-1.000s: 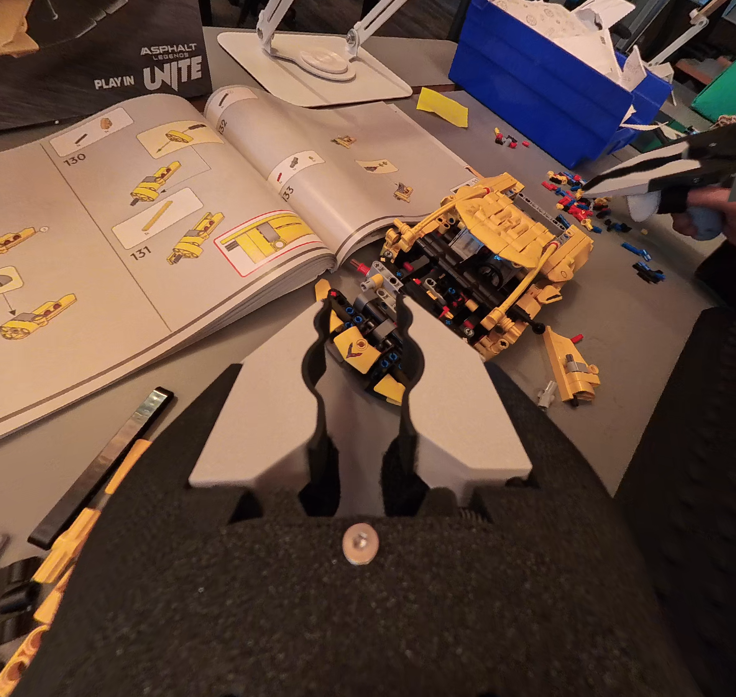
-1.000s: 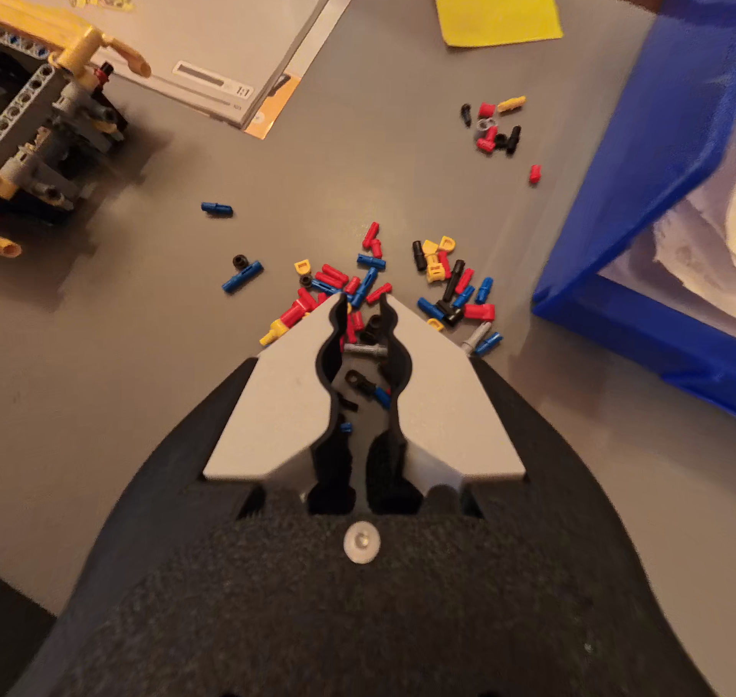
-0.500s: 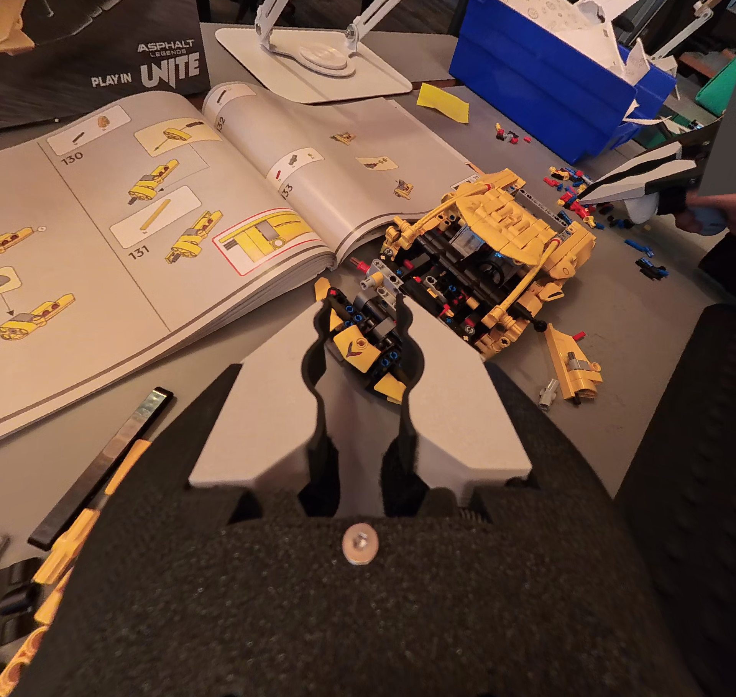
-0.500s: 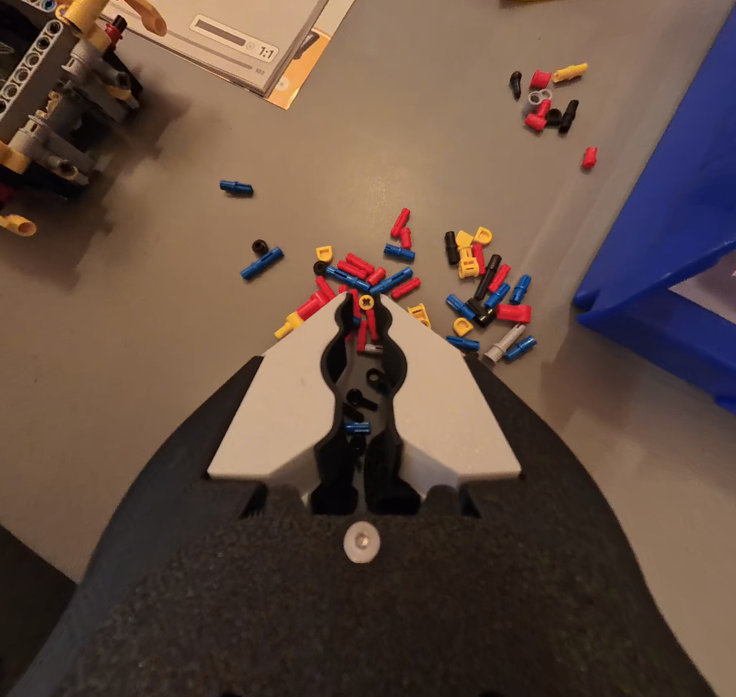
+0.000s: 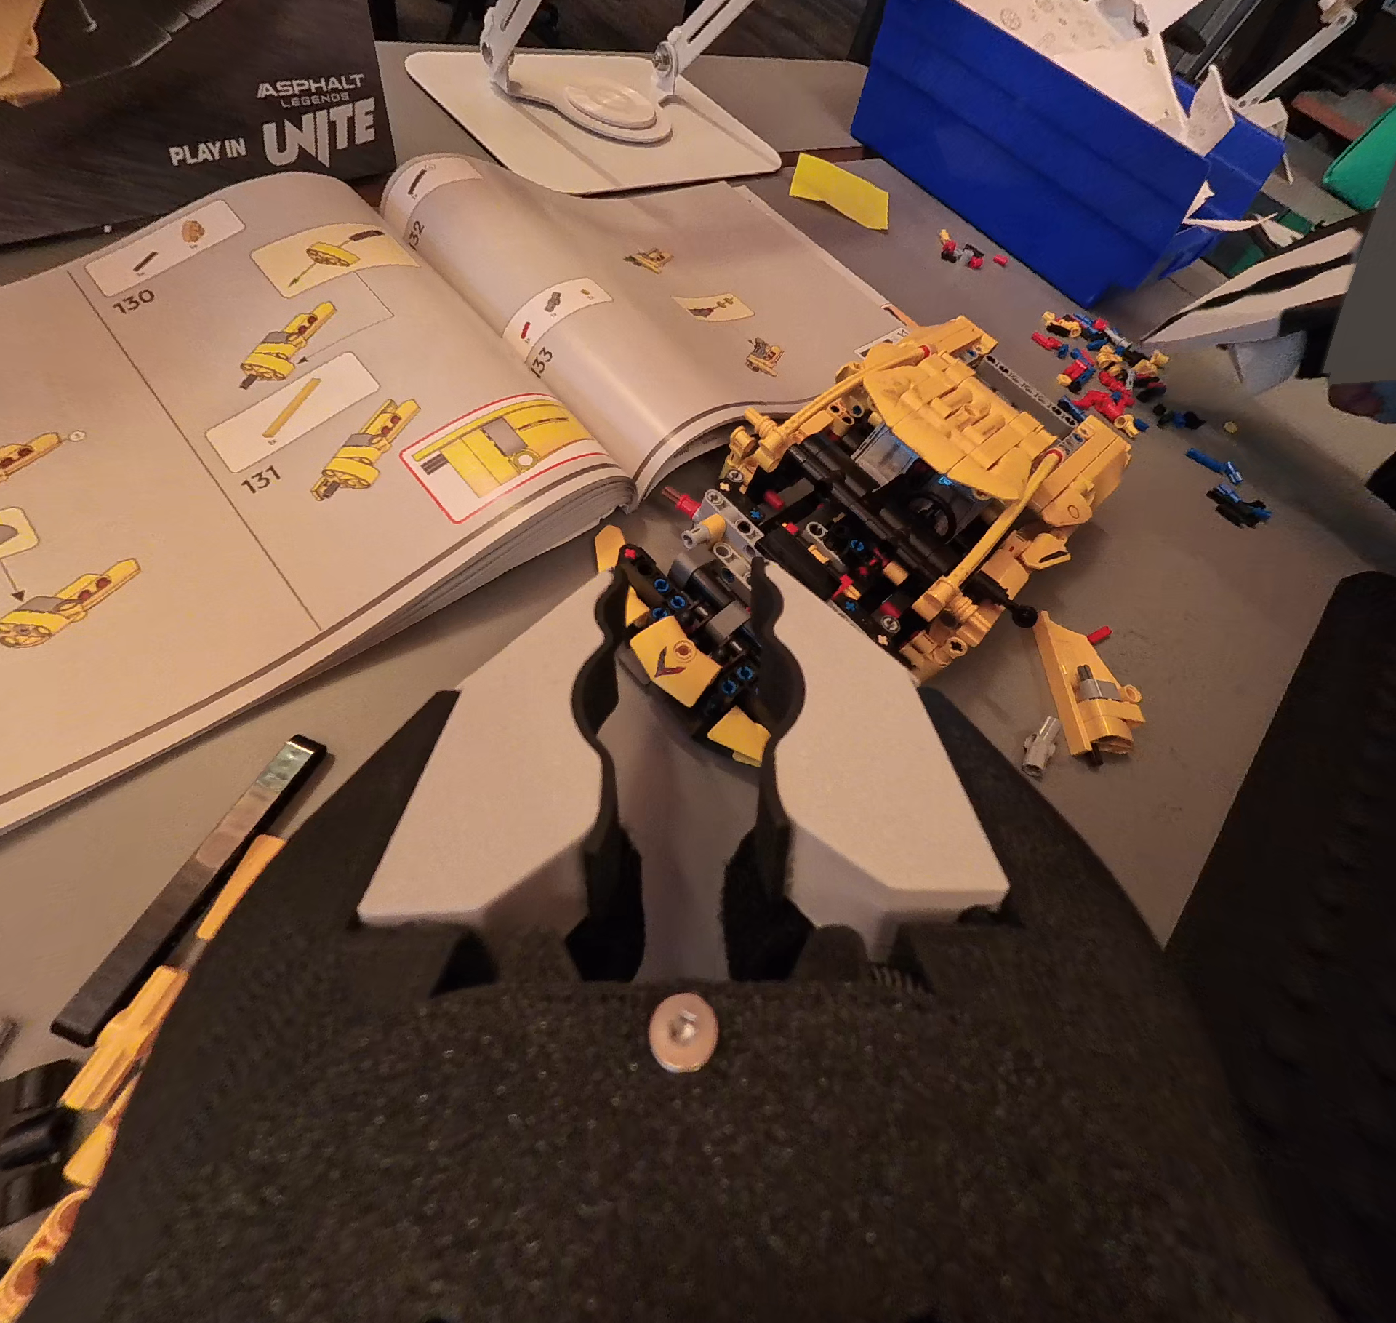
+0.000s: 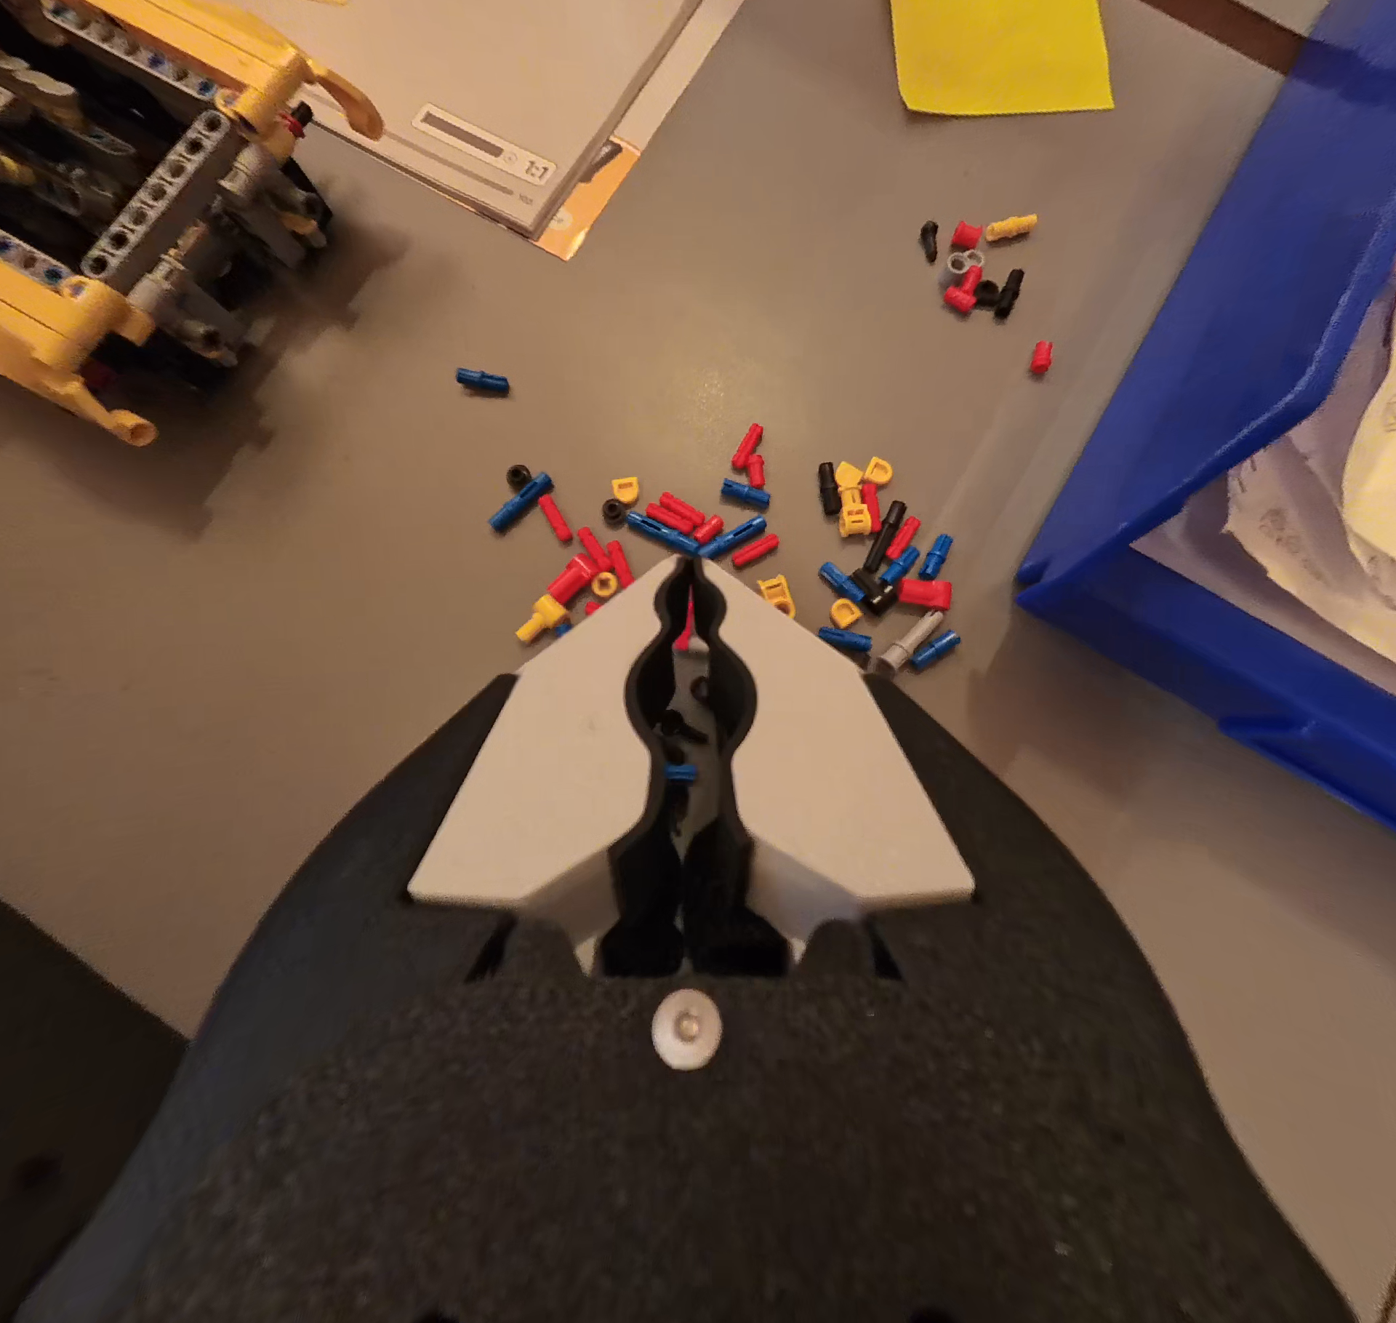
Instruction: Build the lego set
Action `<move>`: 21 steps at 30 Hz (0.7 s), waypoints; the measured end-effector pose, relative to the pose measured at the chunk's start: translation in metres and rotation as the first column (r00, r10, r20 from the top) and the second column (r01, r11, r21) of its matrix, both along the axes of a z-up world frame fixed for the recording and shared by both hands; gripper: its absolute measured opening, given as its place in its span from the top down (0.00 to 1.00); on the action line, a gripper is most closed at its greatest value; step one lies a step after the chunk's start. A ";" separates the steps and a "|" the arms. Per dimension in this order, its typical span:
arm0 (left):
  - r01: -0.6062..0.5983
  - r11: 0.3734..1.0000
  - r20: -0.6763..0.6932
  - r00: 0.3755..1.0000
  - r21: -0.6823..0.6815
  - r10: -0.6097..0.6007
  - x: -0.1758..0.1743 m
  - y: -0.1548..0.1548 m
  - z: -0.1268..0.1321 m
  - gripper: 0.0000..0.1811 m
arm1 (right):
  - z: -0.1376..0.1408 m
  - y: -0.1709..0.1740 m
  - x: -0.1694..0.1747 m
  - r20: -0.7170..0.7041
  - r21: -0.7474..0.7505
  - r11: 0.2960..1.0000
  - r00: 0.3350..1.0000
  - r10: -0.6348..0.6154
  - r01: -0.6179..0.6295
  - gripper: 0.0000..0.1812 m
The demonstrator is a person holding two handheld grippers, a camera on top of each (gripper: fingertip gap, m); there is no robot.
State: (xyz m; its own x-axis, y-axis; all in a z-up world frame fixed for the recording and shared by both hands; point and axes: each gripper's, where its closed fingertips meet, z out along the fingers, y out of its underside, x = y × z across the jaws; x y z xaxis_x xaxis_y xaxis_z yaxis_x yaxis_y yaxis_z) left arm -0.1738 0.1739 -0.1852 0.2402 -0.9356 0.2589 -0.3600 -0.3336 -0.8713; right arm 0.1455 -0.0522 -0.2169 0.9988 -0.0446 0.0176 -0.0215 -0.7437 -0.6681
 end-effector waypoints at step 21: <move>0.001 1.000 -0.008 1.000 0.004 -0.001 0.000 0.000 -0.001 0.82 | -0.029 0.006 -0.001 0.014 -0.084 0.996 0.999 0.045 -0.044 0.97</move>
State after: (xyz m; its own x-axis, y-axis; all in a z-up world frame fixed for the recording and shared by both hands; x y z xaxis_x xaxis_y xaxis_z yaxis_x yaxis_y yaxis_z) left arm -0.1736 0.1739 -0.1867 0.2412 -0.9369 0.2532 -0.3671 -0.3296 -0.8698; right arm 0.1442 -0.0460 -0.2456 0.9994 0.0021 0.0350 0.0228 -0.7967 -0.6039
